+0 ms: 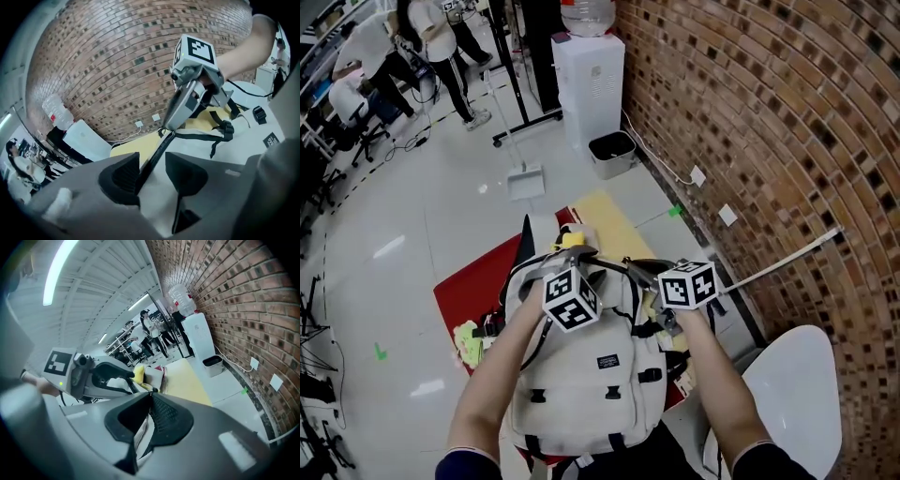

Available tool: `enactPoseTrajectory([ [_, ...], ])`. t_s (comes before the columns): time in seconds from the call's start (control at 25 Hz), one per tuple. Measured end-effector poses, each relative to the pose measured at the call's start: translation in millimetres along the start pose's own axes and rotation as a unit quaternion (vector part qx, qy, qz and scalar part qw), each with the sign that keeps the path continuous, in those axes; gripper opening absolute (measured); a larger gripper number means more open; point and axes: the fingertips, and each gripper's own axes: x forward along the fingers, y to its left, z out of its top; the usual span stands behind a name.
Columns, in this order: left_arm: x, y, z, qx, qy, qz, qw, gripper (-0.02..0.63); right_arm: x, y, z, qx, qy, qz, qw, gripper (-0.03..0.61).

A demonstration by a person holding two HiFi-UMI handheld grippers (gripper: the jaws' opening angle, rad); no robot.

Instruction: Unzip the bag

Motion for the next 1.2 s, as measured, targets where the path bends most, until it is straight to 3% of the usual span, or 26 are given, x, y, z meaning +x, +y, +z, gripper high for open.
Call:
enactPoseTrajectory([
  [0.12,19.9,3.8,-7.9,-0.02,0.025,-0.02,0.9993,0.169,1.5,-0.8,-2.8,-0.029,0.016,0.024,0.999,0.056],
  [0.2,26.4,5.2,-12.8,-0.052,0.03,-0.031,0.9977,0.101,-2.6,-3.1,-3.5,-0.061,0.024,0.037,0.997,0.139],
  [0.28,29.2,6.3,-15.2,-0.071,0.027,-0.035,0.9965,0.086,-8.4,-9.5,1.3,-0.115,0.03,0.034,0.992,0.143],
  [0.4,30.3,7.5,-15.9,-0.092,0.02,-0.042,0.9947,0.075,-7.9,-18.9,9.1,-0.242,0.058,0.028,0.968,0.124],
  [0.48,28.6,9.0,-16.3,-0.108,0.015,-0.047,0.9929,0.072,0.0,-20.1,7.2,-0.35,0.097,0.04,0.931,0.117],
  [0.6,25.5,9.4,-16.7,-0.123,0.006,-0.053,0.9909,0.072,10.6,-20.5,-7.1,-0.495,0.16,0.084,0.85,0.103],
  [0.72,24.3,11.7,-17.8,-0.138,-0.002,-0.054,0.9889,0.074,18.8,-24.7,-13.7,-0.591,0.198,0.128,0.772,0.103],
  [0.8,24.8,12.4,-18.5,-0.144,-0.005,-0.055,0.9881,0.074,23.9,-30.1,-17.5,-0.63,0.222,0.149,0.729,0.104],
  [0.88,25.9,12.2,-19.2,-0.147,-0.006,-0.056,0.9875,0.074,28.6,-31.2,-21.2,-0.653,0.239,0.174,0.697,0.115],
  [1.08,28.3,13.5,-24.3,-0.178,-0.011,-0.068,0.9816,0.074,39.0,-20.8,-33.2,-0.686,0.26,0.232,0.639,0.131],
  [1.16,30.1,14.4,-25.8,-0.182,-0.011,-0.069,0.9807,0.074,39.1,-22.1,-39.9,-0.698,0.269,0.242,0.617,0.085],
  [1.2,30.8,14.7,-26.6,-0.183,-0.01,-0.067,0.9807,0.074,38.8,-23.4,-42.8,-0.701,0.272,0.244,0.612,0.057],
])
